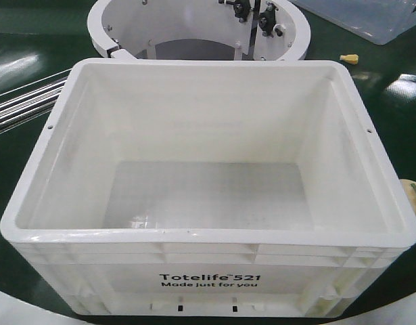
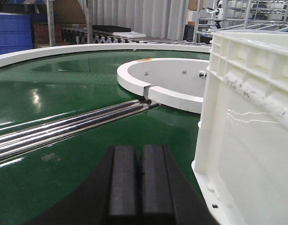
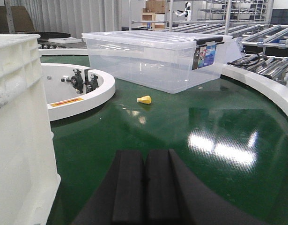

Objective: Place moving items into box and shelve

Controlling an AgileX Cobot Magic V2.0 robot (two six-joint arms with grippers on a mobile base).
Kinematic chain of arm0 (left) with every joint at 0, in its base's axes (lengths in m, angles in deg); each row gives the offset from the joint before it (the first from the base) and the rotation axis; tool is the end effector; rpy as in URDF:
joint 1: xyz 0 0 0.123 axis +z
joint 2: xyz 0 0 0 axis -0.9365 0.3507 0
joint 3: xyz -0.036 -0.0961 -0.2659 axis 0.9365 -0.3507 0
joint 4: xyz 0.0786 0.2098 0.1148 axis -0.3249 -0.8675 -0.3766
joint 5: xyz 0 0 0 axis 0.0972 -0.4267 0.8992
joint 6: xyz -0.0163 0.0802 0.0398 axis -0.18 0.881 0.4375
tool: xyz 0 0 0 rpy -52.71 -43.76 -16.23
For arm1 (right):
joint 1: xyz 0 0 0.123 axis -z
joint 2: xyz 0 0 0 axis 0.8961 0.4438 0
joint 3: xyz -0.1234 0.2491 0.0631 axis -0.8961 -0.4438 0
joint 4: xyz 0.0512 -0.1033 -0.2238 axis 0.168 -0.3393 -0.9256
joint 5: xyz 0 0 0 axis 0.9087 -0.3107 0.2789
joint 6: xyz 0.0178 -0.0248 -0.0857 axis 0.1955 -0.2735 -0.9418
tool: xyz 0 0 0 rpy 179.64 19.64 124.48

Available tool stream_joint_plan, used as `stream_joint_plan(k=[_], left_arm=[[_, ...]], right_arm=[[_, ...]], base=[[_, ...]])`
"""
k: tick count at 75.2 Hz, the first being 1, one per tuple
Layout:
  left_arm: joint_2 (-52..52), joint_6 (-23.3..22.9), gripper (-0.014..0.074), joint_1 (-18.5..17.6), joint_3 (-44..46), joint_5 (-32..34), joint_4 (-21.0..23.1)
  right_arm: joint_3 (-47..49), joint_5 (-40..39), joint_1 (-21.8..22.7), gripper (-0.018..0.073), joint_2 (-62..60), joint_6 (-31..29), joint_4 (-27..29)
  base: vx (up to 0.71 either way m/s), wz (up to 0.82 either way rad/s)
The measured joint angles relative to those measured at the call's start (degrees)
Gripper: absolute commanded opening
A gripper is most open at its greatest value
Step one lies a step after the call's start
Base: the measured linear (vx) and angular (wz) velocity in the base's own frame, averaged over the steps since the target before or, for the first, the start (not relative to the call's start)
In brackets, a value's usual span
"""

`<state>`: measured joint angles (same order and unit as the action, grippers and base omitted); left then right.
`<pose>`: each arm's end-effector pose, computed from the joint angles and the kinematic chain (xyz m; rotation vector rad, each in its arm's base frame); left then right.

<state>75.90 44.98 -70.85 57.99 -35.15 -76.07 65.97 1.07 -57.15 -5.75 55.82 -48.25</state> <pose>0.0566 -0.0014 0.1957 -0.0626 1.5960 -0.0984 0.0563 -0.0066 0.1951 0.0912 1.5915 -0.0897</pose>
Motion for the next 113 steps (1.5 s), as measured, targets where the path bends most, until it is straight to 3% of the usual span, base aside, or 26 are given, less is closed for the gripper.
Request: stream_joint_plan(k=[32,43,56,68,89,102,107,113], left_arm=[[0.0,-0.1,-0.0003,0.0,0.0,0.3,0.0],[0.0,-1.1,-0.0003,0.0,0.0,6.6,0.4],[0.0,-1.1,0.0,0.0,4.6,9.2,0.3],[0.3,-1.1,0.0,0.0,13.0,4.4,0.0],[15.8,-1.1,0.0,0.0,27.3,2.2,-2.9],[27.6,-1.1,0.0,0.0,31.9,7.0,-5.3],[31.0,-2.0,0.0001,0.0,32.0,8.3,-5.4],[34.4,-6.2,0.0005,0.0,32.0,8.0,-5.4]], right_arm=[[0.0,0.2,0.0,-0.0002,0.0,0.2,0.1],[0.6,0.0,0.0,-0.0002,0.0,1.2,2.4],[8.8,-0.1,0.0,-0.0002,0.0,1.4,2.7],[18.8,-0.1,0.0,-0.0002,2.8,1.4,2.6],[32.9,-0.3,0.0,-0.0002,21.6,1.4,1.4],[35.1,-3.1,0.0,-0.0002,32.6,1.4,1.4],[35.1,-3.1,0.0,-0.0002,35.9,1.4,1.4],[35.1,-3.1,0.0,0.0001,38.6,1.4,1.4]], base=[[0.0,0.0],[0.0,0.0],[0.0,0.0],[0.0,0.0],[0.0,0.0],[0.0,0.0],[0.0,0.0],[0.0,0.0]])
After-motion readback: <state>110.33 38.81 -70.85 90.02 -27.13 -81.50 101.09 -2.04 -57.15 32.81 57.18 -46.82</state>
